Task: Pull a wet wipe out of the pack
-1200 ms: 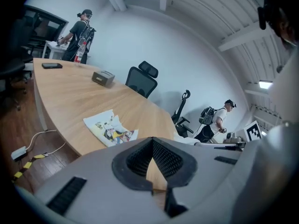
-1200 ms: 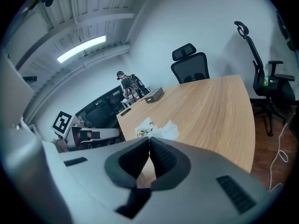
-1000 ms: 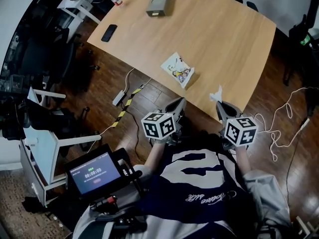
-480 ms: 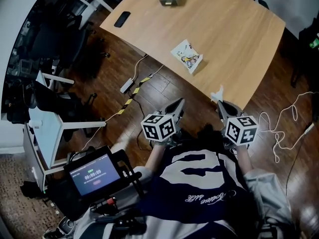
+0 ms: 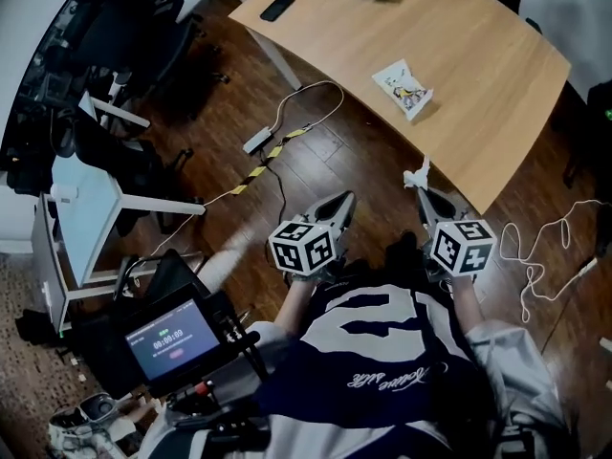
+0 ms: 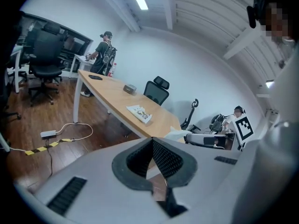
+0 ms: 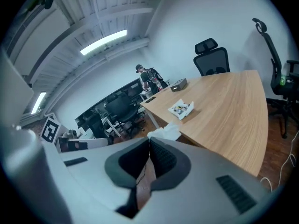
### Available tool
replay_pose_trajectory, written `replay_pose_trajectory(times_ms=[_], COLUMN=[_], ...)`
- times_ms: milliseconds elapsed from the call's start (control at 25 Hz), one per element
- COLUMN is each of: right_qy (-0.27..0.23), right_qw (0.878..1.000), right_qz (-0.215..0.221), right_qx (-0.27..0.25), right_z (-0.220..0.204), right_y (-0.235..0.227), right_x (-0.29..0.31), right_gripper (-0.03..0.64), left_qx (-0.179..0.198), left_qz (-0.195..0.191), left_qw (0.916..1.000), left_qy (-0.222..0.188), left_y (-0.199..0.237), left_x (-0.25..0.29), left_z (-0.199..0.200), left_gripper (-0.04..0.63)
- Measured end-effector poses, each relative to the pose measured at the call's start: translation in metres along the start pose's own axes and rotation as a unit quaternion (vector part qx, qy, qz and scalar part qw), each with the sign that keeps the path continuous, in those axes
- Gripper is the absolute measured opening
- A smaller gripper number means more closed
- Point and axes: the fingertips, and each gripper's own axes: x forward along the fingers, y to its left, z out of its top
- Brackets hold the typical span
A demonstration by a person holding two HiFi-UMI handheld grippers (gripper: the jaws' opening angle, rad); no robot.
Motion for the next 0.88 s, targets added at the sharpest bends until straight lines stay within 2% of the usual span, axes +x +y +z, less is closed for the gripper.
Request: replay_pose_trajectory(times_ms=[160, 320, 560, 880], right_qy=[0.000, 0.001, 0.011, -0.003], right_qw=[1.000, 1.000, 1.000, 1.000], right_qz=[0.008, 0.003, -0.020, -0.023], right_qx=[0.003, 0.006, -0.007, -0.015], right_z=[-0.026, -0.056, -0.084, -0.066], right_y=[0.056, 0.095, 0.111, 0.115], right_x=[0.005, 0.000, -0.026, -0.031], right_gripper=[0.000, 0.000, 0.000, 0.000], left_qx=[-0.023, -0.037, -0.046, -0.052], left_qz=[0.012, 0.005, -0.032, -0.052], left_qw=[0.9996, 0.9993, 0.9984, 0.9972], left_qy=[-0.004, 0.001, 0.004, -0.015], left_y=[0.034, 0.054, 0.043, 0.037], left_x=[-0.061, -0.098, -0.106, -0.100], left_z=[-0.021, -0.044, -0.066, -0.050], left_gripper=[0.003, 0.003, 0.003, 0.003])
